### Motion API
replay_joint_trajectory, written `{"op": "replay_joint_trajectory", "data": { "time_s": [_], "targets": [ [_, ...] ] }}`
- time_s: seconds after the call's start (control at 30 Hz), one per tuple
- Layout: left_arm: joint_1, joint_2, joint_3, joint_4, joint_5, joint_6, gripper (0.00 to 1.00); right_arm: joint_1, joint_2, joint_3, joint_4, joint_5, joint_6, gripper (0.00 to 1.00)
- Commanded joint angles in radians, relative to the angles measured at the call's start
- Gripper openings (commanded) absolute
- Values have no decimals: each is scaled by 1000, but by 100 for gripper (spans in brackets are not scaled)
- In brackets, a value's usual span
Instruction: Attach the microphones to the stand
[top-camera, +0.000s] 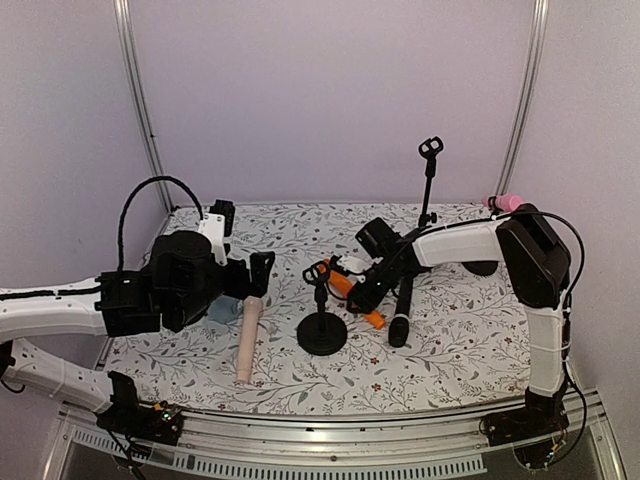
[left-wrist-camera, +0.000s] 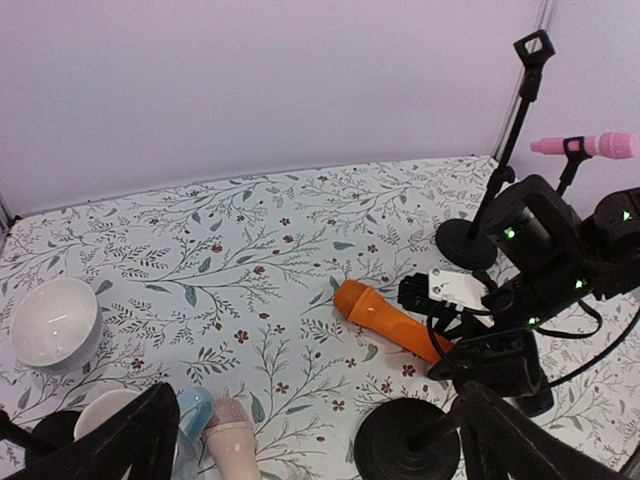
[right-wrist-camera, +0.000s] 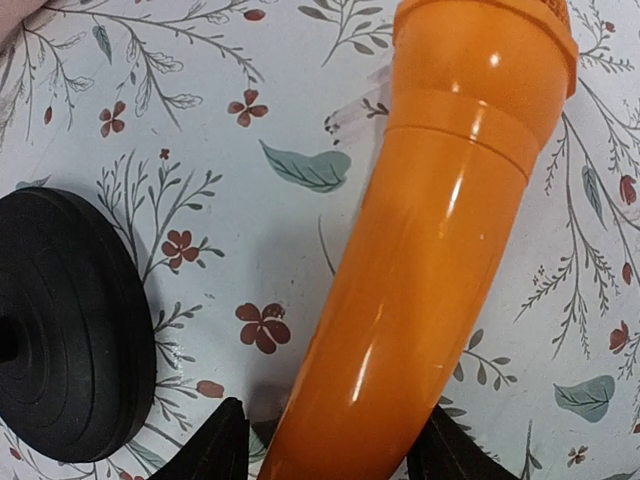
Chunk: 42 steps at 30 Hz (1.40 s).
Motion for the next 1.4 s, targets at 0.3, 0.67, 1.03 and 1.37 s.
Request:
{"op": "replay_joint_trajectory", "data": {
  "time_s": [0.3,0.67,1.03,1.37],
  "targets": [
    [11,-53,-22,52,15,-3,99,-71,-187,-37,27,-130,-21,40],
    [11,9,64,111,83,59,97,-88,-326,-19,51,-162,-26,34],
    [12,-40,26,107,73,36,96,-62,-177,0,-82,-30,-40,71],
    [11,-97,-18,75,48,0,97,-42,-66,4,-95,-50,-26,65]
  ]
}}
